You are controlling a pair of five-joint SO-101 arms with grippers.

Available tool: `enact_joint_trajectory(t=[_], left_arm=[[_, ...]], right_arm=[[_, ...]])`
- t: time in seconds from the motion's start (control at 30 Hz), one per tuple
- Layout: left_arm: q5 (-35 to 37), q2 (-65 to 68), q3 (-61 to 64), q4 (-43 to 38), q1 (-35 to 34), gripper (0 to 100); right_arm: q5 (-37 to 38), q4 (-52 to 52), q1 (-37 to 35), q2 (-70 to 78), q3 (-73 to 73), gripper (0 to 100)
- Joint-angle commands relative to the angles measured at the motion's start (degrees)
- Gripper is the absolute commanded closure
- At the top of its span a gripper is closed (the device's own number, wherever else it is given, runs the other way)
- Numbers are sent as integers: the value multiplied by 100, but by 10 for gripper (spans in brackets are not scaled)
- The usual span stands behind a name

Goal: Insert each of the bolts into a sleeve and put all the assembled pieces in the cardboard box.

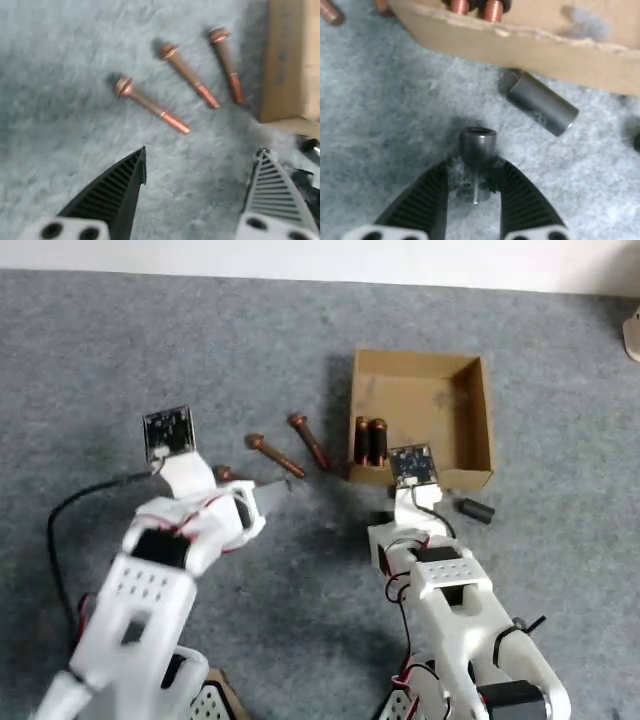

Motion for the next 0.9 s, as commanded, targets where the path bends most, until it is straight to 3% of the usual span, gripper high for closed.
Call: enact_joint_trajectory(t=[0.0, 0.13, 0.5, 0.87], left_arm=[[554, 936, -673, 0, -312, 688], [1222, 1842, -1095, -9, -620, 688], [2057, 3916, -2220, 18, -787, 691], [2470, 5042, -3029, 18, -804, 691]], right_arm=[[-18, -66, -119, -101, 4, 993], [-18, -66, -119, -101, 4, 993], [-18, -66, -119, -101, 4, 993], [-18, -66, -119, -101, 4, 993]])
